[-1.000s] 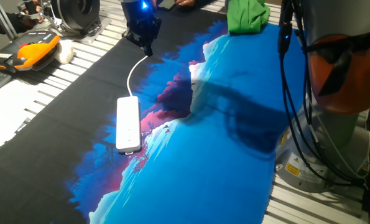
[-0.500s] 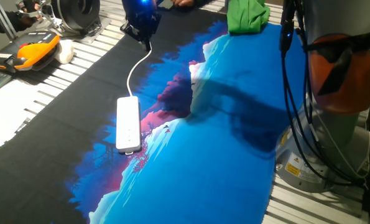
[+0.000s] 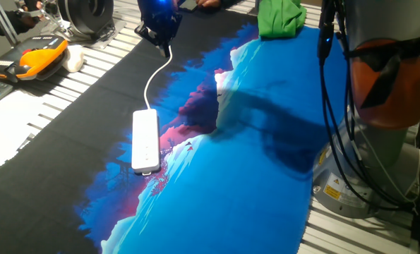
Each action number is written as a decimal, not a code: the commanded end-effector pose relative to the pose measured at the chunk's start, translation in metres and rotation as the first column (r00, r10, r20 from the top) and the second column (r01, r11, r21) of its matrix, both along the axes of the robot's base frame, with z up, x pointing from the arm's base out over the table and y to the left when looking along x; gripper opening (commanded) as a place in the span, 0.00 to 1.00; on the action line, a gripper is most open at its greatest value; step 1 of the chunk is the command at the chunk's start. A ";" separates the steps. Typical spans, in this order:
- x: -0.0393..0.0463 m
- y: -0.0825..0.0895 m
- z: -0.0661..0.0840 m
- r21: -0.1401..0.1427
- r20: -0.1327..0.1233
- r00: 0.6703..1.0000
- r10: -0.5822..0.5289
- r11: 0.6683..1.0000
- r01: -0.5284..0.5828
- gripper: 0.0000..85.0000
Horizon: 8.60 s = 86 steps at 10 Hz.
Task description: Turn off the power strip by pressing the button
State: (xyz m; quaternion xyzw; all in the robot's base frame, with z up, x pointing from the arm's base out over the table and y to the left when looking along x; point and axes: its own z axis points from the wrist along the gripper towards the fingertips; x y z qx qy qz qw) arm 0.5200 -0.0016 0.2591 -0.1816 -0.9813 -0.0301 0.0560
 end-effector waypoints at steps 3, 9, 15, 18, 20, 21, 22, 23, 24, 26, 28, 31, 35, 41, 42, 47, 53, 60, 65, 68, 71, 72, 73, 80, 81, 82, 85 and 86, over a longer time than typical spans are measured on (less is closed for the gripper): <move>0.0000 0.000 0.000 0.013 -0.016 0.998 -0.066 0.998 0.066 0.00; 0.0000 0.000 0.000 0.027 -0.067 0.977 -0.201 0.979 0.203 0.00; 0.0130 0.014 -0.014 0.062 -0.033 0.907 -0.419 0.905 0.421 0.20; 0.0336 0.031 -0.040 0.044 -0.007 0.890 -0.456 0.889 0.456 0.40; 0.0454 0.038 -0.056 0.043 0.012 0.853 -0.522 0.852 0.521 0.40; 0.0508 0.038 -0.062 0.036 0.014 0.843 -0.537 0.843 0.536 0.40; 0.0556 0.037 -0.066 0.026 0.019 0.837 -0.547 0.837 0.546 0.40; 0.0615 0.034 -0.070 0.028 0.027 0.823 -0.567 0.823 0.567 0.40; 0.0688 0.034 -0.078 0.027 0.034 0.810 -0.585 0.811 0.584 0.40; 0.0795 0.032 -0.091 0.007 0.049 0.804 -0.593 0.805 0.593 0.40; 0.0878 0.031 -0.104 0.014 0.055 0.795 -0.604 0.796 0.605 0.40; 0.0940 0.032 -0.119 0.009 0.065 0.783 -0.618 0.785 0.619 0.60; 0.0961 0.040 -0.153 -0.010 0.093 0.764 -0.638 0.767 0.641 0.60; 0.0972 0.050 -0.186 -0.021 0.123 0.740 -0.662 0.743 0.668 0.60; 0.0973 0.049 -0.190 -0.024 0.127 0.740 -0.661 0.743 0.668 0.60; 0.0968 0.048 -0.201 -0.015 0.132 0.741 -0.658 0.747 0.665 0.60; 0.0975 0.049 -0.197 -0.018 0.094 0.734 -0.673 0.736 0.677 0.60; 0.0999 0.054 -0.209 0.052 0.056 0.729 -0.682 0.732 0.680 0.60; 0.1008 0.049 -0.215 0.047 0.059 0.736 -0.675 0.738 0.673 0.60; 0.1009 0.050 -0.223 0.056 0.058 0.736 -0.674 0.738 0.672 0.60; 0.0951 0.048 -0.201 0.083 0.038 0.744 -0.667 0.744 0.663 0.60; 0.0904 0.048 -0.190 0.105 0.026 0.757 -0.653 0.754 0.648 0.60; 0.0857 0.048 -0.179 0.116 0.017 0.767 -0.642 0.763 0.636 0.60; 0.0294 0.037 -0.123 0.061 0.016 0.979 -0.204 0.977 0.203 0.00; 0.0185 0.037 -0.118 0.020 0.012 0.994 -0.106 0.994 0.106 0.00; 0.0097 0.039 -0.115 -0.014 -0.018 1.000 0.011 1.000 -0.011 0.00; -0.0111 0.047 -0.114 -0.116 -0.052 0.968 0.245 0.961 -0.250 0.00; -0.0147 0.047 -0.113 -0.140 -0.052 0.961 0.272 0.951 -0.277 0.00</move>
